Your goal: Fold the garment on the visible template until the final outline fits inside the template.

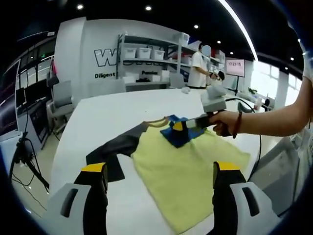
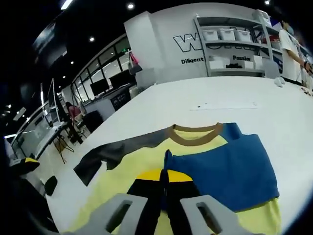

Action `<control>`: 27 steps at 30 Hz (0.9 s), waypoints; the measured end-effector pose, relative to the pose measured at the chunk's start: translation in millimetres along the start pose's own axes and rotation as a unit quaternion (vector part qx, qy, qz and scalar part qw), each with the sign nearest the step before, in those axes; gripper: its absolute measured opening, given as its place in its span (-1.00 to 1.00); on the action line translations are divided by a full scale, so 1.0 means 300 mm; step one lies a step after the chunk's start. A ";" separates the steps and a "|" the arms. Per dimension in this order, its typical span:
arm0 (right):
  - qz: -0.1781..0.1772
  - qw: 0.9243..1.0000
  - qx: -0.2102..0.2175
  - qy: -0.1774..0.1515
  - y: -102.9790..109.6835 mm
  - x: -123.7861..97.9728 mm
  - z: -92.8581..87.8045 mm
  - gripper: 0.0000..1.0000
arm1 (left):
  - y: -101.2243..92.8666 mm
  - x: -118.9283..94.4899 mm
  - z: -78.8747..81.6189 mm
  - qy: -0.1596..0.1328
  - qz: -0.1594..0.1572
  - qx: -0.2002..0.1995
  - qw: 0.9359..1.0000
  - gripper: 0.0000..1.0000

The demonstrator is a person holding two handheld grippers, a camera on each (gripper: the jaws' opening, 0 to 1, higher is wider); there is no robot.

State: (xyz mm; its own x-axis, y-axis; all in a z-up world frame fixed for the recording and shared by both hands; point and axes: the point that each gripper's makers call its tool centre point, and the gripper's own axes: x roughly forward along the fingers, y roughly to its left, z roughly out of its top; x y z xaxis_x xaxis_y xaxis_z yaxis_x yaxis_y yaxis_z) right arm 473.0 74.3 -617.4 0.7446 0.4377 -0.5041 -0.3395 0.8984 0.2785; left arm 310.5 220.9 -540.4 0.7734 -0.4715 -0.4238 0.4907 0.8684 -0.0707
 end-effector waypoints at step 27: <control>0.078 0.991 -0.056 0.089 0.249 0.162 -0.153 -0.97 | 0.014 -0.022 -0.025 0.009 0.009 -0.002 1.000 0.82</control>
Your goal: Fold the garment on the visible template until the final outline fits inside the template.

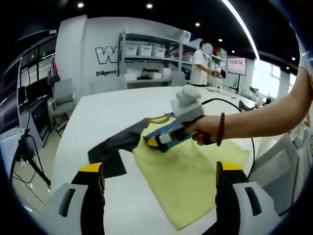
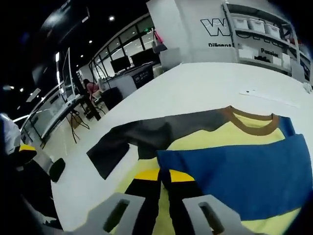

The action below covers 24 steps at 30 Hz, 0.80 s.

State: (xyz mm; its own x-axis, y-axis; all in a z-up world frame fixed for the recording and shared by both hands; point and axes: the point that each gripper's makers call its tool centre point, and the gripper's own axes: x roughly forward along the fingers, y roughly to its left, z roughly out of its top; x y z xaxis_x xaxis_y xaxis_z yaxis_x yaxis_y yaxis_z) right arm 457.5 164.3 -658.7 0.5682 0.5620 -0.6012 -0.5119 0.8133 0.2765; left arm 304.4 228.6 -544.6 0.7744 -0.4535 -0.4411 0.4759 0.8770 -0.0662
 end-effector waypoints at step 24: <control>-0.075 0.992 0.060 -0.080 -0.434 -0.193 0.196 0.44 | 0.003 0.037 -0.001 0.006 -0.003 0.006 1.000 0.98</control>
State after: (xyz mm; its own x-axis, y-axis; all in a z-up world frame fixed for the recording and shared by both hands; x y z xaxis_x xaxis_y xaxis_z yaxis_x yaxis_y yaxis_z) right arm 529.0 34.7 -615.8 0.7323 0.4421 -0.5180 -0.3393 0.8964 0.2854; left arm 313.2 224.5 -549.8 0.7657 -0.4573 -0.4523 0.4864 0.8718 -0.0581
